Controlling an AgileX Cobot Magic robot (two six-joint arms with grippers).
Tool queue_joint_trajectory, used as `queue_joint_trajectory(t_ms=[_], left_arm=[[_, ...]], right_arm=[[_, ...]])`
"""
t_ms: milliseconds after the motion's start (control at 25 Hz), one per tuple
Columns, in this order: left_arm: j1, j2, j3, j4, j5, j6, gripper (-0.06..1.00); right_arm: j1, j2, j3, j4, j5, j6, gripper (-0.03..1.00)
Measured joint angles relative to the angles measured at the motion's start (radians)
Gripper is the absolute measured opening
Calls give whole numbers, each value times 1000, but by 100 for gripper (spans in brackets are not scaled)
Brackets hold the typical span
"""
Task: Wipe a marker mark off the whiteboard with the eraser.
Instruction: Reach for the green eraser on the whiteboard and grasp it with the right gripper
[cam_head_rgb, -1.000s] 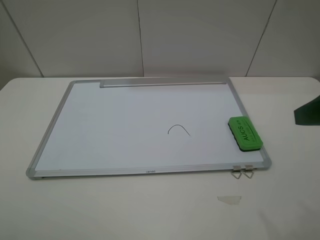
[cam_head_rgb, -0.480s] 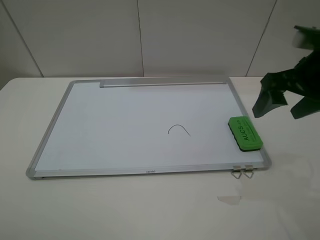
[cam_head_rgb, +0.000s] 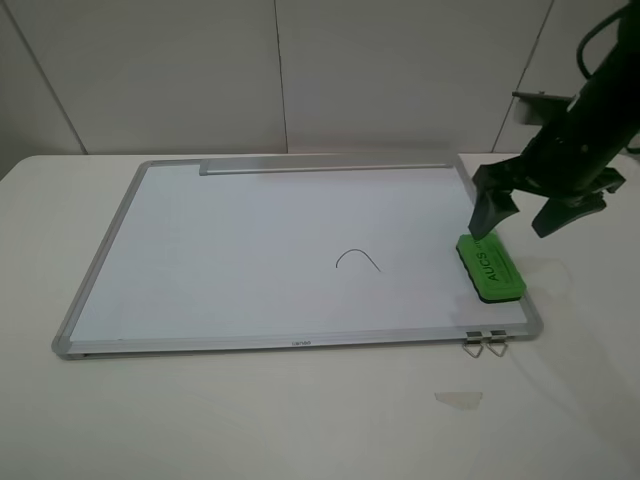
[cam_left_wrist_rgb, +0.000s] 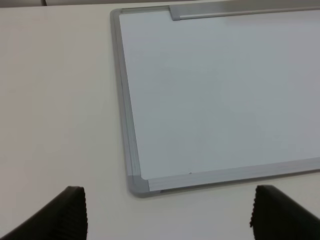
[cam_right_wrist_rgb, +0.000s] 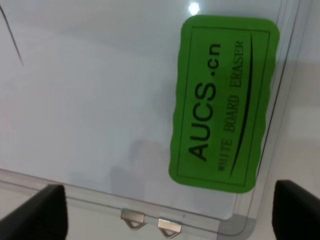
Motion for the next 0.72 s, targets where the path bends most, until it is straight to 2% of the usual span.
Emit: queue_joint_trajectory(t_ms=[320,720], left_arm=[[0,0,0,0,0,0,69],[0,0,0,-1,0,0,69]], right_arm=[[4,107,-2,-19,-67,-5,82],[74,223,-2,-151,-194,-3,82]])
